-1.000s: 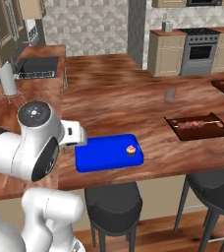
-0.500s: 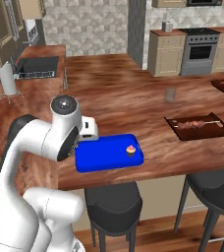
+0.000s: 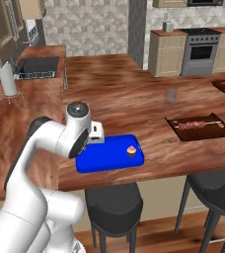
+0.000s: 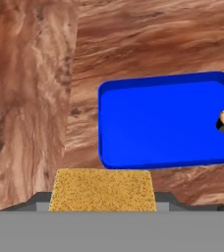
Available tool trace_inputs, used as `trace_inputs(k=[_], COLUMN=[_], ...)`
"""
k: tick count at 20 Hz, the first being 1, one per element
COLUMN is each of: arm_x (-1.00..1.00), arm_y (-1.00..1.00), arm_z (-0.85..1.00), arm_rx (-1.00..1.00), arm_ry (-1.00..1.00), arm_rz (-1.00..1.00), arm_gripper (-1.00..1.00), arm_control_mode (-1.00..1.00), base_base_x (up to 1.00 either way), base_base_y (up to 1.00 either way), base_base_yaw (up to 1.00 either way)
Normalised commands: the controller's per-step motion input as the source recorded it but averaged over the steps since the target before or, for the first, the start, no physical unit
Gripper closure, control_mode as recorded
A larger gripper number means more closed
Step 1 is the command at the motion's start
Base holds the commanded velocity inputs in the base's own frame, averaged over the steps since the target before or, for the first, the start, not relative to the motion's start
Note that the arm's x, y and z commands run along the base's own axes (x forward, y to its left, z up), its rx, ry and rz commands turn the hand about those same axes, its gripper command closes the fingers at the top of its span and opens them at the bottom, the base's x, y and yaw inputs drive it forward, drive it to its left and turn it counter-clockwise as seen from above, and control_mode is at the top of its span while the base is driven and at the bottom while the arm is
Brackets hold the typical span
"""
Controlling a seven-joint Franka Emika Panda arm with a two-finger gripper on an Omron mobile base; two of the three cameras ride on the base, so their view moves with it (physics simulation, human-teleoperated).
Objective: Take the cupcake and cake from the fridge and place them on the empty tray on the dining counter.
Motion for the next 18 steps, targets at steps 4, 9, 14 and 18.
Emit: trace_inputs(k=[4,9,14,18], arm_x=[0.31,0.37,0.45,0.44], arm_y=[-0.02,-0.11,-0.19,-0.14], arm_z=[-0.46,-0.32,-0.19,-0.22], arm_rx=[0.00,0.00,0.00,0.00], arm_ry=[0.00,0.00,0.00,0.00], arm_rz=[0.00,0.00,0.00,0.00], arm_gripper=[1.00,1.00,1.00,1.00], arm_control_mode=[-1.00,-1.00,-1.00,-1.00], base_base_x=[0.00,0.00,0.00,0.00], base_base_y=[0.00,0.00,0.00,0.00], base_base_yaw=[0.00,0.00,0.00,0.00])
